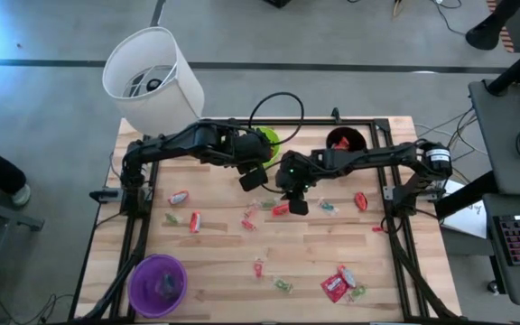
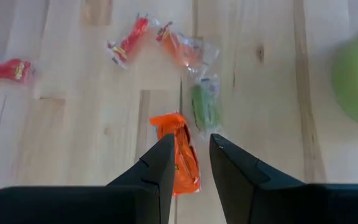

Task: Sort candy
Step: Put the orange candy into the black bucket

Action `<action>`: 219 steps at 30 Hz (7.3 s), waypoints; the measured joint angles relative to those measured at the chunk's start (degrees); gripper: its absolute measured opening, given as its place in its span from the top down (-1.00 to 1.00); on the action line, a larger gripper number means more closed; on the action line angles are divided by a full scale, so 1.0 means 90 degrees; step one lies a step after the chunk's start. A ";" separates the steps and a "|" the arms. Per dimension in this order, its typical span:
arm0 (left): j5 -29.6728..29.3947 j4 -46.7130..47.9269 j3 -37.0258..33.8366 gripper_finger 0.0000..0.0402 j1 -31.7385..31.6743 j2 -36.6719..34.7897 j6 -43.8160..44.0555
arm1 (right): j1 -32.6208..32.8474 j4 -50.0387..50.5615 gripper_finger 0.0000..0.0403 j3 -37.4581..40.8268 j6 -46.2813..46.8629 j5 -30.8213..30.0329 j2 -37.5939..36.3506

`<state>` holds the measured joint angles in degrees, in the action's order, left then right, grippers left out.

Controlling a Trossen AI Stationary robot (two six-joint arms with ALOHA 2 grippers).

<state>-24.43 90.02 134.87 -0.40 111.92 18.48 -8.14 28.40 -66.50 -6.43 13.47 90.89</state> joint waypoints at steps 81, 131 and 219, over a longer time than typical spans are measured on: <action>0.0355 -0.0002 0.0000 0.55 0.0029 -0.0002 -0.1047 | 0.0321 0.0198 0.61 -0.0241 0.0200 -0.0338 0.1651; 0.0835 0.0000 0.0000 0.55 0.0041 -0.0007 -0.2002 | -0.2549 0.3794 0.94 -0.0168 0.2272 -0.3621 -0.1843; 0.2504 -0.2531 -0.8892 0.20 0.1265 -0.3696 0.7215 | -0.2956 0.4201 0.32 -0.0411 0.2449 -0.2441 -0.1719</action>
<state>-1.89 67.24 54.84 10.98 78.65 83.42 -34.74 66.21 -70.20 15.61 -8.49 75.42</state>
